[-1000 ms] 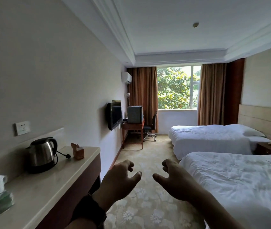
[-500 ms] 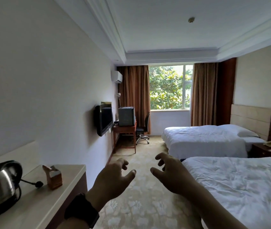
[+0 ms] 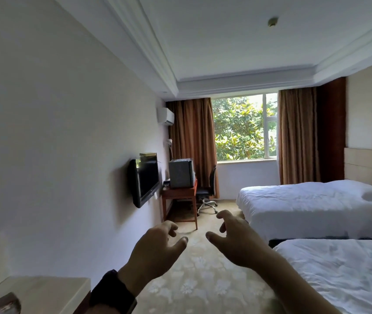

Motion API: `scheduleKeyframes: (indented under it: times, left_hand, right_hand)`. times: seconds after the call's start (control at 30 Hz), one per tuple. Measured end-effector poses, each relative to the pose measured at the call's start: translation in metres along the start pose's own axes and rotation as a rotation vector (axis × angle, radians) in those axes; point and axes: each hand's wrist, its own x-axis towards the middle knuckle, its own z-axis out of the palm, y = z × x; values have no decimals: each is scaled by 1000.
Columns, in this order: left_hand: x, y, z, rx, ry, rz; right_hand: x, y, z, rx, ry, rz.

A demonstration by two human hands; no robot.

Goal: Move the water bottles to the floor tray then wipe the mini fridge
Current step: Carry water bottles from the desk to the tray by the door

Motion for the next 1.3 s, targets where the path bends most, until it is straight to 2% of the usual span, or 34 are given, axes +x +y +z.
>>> scheduleKeyframes:
  times: [0.23, 0.4, 0.7, 0.83, 1.03, 1.3]
  left_hand:
    - [137, -18, 29, -85, 57, -4]
    - [208, -42, 65, -79, 22, 6]
    - [344, -146, 113, -40, -8, 36]
    - [425, -192, 131, -80, 17, 20]
    - [525, -232, 165, -116, 14, 43]
    - [635, -264, 228, -138, 16, 42]
  right_hand:
    - [126, 48, -2, -8, 20, -23]
    - [201, 79, 22, -29, -7, 2]
    - [343, 123, 93, -51, -20, 50]
    - [431, 125, 120, -100, 10, 59]
    - [536, 140, 149, -98, 37, 72]
    - [647, 204, 182, -85, 22, 105]
